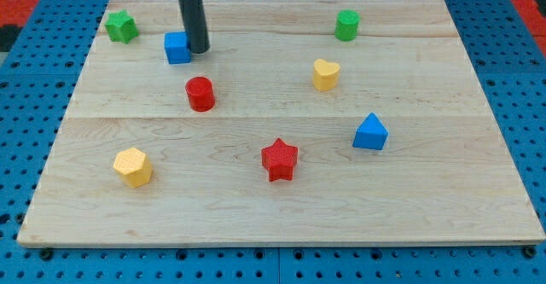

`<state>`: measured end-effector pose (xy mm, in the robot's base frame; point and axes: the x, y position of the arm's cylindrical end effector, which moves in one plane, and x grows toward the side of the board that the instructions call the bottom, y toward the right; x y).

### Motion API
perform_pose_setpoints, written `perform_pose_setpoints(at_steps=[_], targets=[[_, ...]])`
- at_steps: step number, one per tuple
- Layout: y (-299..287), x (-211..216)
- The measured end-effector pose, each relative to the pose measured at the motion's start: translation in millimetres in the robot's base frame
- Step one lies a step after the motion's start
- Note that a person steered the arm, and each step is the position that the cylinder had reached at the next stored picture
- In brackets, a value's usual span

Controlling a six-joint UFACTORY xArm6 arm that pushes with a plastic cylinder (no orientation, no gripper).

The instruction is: Slide the red circle to the bottom of the blue cube

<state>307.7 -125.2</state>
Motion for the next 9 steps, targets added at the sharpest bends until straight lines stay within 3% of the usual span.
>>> perform_pose_setpoints(at_steps=[1,2,3,5,6,7,9], targets=[[37.1,10.7],[80.2,83.5],[98.1,124.5],[5.2,121.1],[4.1,120.6],[87.4,118.4],[31.7,100.3]])
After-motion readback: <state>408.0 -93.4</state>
